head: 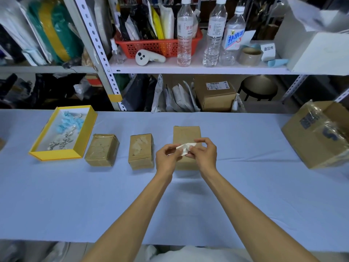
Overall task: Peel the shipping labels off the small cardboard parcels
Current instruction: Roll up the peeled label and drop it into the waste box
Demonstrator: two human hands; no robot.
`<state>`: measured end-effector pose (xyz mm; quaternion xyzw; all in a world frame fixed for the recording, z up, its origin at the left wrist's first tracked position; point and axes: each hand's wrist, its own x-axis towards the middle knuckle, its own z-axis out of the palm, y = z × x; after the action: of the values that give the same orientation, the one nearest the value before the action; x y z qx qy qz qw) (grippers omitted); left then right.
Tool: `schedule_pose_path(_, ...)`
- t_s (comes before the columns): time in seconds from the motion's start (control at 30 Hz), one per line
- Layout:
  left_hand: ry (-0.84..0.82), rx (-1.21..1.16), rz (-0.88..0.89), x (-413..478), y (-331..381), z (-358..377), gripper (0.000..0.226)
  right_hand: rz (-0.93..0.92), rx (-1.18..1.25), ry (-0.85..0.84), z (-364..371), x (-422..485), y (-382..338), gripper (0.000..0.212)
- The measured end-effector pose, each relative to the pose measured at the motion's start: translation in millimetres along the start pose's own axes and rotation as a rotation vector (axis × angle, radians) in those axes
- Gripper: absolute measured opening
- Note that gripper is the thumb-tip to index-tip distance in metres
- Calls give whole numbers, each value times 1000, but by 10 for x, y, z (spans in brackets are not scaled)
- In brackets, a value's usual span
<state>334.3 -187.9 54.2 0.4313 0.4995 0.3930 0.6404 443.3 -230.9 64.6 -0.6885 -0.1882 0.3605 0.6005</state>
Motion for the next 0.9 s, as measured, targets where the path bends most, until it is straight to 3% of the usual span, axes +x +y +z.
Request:
schedule_pose_path(0.17, -95, 65, 31, 35, 104, 47, 16, -125, -120, 40, 5, -19, -5, 12)
schedule_pose_path(0.37, -145, 74, 66, 57, 169, 43, 13, -137, -149, -58, -14, -8, -44, 11)
schedule_pose_path(0.5, -67, 92, 17, 132, 210, 38, 1, -154, -157, -161, -1, -46, -48, 16)
schedule_pose_path(0.63, -121, 4, -68, 123, 219, -5, 10, -208, -268, -267, -70, -47, -80, 13)
schedule_pose_path(0.77, -140, -59, -146, 131, 261, 16, 23, -222, -265, -259, -102, -11, -120, 11)
schedule_pose_path(0.9, -190, -134, -306, 180, 304, -14, 18, -128, -145, -232, -112, 16, -159, 7)
